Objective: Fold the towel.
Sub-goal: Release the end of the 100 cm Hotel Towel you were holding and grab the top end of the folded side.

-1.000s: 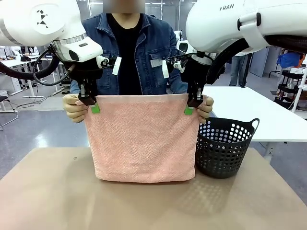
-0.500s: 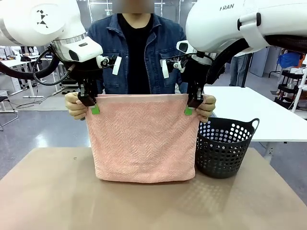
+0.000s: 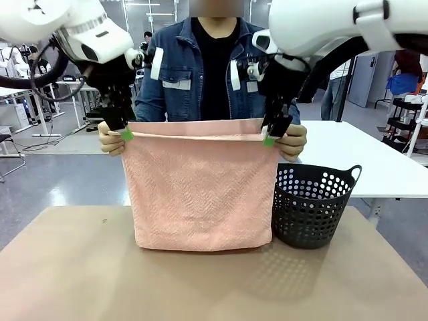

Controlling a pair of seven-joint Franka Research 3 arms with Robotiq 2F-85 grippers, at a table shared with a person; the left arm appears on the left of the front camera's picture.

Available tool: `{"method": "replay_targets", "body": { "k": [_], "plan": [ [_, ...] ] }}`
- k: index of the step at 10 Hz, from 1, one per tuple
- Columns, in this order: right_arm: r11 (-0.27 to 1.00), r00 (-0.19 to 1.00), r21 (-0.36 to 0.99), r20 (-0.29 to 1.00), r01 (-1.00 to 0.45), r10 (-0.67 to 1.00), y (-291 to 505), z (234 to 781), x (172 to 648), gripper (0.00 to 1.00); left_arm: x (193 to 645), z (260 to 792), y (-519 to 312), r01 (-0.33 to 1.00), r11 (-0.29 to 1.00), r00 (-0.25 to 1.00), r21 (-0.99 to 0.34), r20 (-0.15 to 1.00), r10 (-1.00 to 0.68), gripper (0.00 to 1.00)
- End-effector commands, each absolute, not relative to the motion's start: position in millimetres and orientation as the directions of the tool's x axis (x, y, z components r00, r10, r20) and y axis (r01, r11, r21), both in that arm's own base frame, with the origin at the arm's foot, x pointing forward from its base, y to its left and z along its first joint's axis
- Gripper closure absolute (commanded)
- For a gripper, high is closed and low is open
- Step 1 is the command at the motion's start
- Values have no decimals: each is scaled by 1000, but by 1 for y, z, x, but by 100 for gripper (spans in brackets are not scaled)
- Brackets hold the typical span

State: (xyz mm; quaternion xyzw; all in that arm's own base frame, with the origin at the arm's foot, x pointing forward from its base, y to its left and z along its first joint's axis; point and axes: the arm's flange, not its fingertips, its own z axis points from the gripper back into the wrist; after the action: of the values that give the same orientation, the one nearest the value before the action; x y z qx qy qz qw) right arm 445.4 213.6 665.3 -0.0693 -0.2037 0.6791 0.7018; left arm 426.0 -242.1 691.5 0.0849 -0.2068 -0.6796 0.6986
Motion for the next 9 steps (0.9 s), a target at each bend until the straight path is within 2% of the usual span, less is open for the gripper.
{"method": "replay_targets", "body": {
  "k": [1, 2, 7, 9],
  "plan": [
    [87, -7, -481, 190, -873, 982, 208, 669, 419, 7, 403, 692, -236, 858, 84, -12, 507, 182, -983, 7],
    [79, -20, -500, 189, -862, 982, 207, 674, 414, 0, 399, 695, -235, 846, 83, -11, 527, 173, -985, 0],
    [48, -49, -499, 181, -865, 982, 214, 678, 415, 0, 406, 698, -235, 846, 120, 32, 520, 175, -984, 0],
    [41, -45, -477, 167, -878, 985, 221, 676, 429, 0, 415, 696, -244, 852, 93, 20, 516, 147, -989, 0]
  ]
}}
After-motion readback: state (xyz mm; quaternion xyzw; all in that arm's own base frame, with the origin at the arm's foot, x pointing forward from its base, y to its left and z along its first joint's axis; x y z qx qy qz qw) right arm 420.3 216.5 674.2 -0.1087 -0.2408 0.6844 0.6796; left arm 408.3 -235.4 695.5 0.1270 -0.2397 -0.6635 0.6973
